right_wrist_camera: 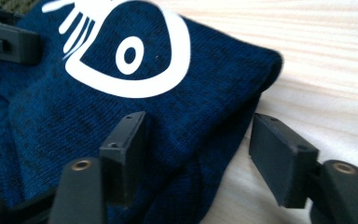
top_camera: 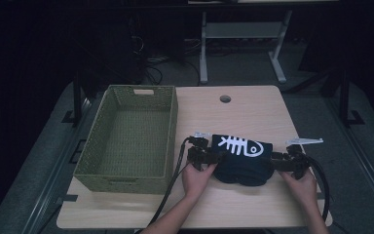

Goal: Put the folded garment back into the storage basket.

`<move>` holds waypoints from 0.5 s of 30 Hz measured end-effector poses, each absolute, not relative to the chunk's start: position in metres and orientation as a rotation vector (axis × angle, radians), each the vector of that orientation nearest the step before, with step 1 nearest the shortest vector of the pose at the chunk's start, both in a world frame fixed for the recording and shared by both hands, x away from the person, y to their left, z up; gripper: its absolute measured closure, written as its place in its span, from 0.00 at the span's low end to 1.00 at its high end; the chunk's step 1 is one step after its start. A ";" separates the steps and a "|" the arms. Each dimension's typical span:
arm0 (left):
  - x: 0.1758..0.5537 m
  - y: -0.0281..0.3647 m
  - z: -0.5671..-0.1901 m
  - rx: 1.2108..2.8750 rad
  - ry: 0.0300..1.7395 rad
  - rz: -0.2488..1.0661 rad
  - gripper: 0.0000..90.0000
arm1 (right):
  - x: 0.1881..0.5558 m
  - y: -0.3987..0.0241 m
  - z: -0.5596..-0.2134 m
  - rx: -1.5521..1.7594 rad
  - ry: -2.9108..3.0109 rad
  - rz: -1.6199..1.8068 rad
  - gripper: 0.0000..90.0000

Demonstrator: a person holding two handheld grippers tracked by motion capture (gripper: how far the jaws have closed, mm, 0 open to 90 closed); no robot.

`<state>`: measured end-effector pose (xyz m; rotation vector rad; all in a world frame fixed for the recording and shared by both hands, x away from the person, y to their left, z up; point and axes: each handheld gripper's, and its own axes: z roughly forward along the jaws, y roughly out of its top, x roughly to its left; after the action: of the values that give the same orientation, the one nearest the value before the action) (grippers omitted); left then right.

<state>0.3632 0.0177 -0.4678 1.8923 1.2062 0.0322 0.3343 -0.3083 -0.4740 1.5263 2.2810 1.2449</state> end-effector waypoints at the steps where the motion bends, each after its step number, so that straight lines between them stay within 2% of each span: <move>1: 0.363 0.018 -0.468 1.892 1.206 0.032 0.35 | 0.334 -0.308 -0.474 1.526 2.281 1.245 0.42; 6: 0.361 0.013 -0.470 1.911 1.197 0.039 0.40 | 0.332 -0.303 -0.475 1.508 2.295 1.213 0.53; 8: 0.361 0.013 -0.470 1.908 1.200 0.028 0.42 | 0.332 -0.303 -0.475 1.509 2.296 1.215 0.54; 10: 0.361 0.012 -0.471 1.906 1.193 0.019 0.48 | 0.329 -0.303 -0.476 1.514 2.289 1.235 0.62; 15: 0.361 0.011 -0.472 1.899 1.186 -0.004 0.61 | 0.327 -0.300 -0.475 1.510 2.299 1.237 0.71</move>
<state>0.3611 0.0109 -0.4718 1.8995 1.1862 -0.0043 0.3273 -0.3000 -0.4746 1.5098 2.2989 1.2367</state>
